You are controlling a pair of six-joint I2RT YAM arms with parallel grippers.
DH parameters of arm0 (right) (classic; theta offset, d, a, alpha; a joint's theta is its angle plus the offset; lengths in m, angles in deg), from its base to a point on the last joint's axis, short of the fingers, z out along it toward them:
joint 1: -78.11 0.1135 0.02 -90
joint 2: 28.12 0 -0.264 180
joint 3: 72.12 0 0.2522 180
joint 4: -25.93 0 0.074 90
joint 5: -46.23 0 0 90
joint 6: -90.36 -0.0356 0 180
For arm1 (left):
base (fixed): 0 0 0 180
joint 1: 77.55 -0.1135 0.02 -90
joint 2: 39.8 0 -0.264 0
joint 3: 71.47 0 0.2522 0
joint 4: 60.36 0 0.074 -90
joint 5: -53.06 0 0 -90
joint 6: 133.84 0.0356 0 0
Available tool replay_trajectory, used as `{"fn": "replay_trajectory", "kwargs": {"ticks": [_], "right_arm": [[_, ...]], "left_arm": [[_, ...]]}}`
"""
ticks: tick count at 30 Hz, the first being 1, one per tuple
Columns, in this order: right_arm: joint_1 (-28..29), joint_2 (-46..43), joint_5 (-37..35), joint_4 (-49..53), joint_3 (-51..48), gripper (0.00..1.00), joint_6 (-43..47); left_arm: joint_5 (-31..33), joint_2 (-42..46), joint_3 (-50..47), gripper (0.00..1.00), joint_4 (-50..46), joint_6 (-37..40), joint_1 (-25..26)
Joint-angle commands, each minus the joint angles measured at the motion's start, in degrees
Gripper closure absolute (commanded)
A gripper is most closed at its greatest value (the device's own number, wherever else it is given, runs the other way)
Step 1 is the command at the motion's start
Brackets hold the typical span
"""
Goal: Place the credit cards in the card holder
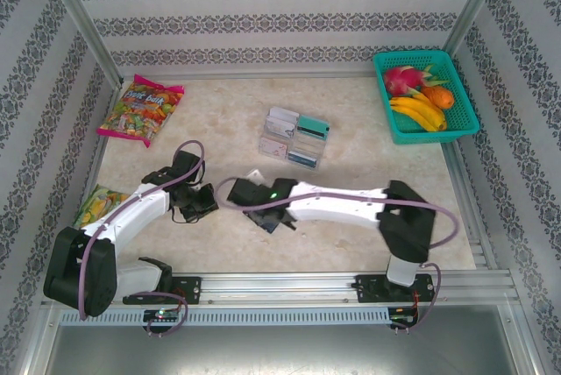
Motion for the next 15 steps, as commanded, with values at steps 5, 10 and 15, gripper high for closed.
{"fn": "replay_trajectory", "kwargs": {"ticks": [5,10,15], "right_arm": [[-11.04,-8.59,15.33,-12.72,-10.00,0.48,-1.84],[-16.43,-6.95,20.24,-15.28,-12.86,0.49,3.51],[-18.05,-6.04,24.80,-15.72,-13.07,0.53,8.87]], "left_arm": [[-3.41,1.95,2.89,1.00,1.48,0.03,0.91],[-3.00,1.31,5.40,1.00,4.41,-3.82,7.97],[-0.18,-5.32,10.45,1.00,7.00,-6.16,15.99]]}}
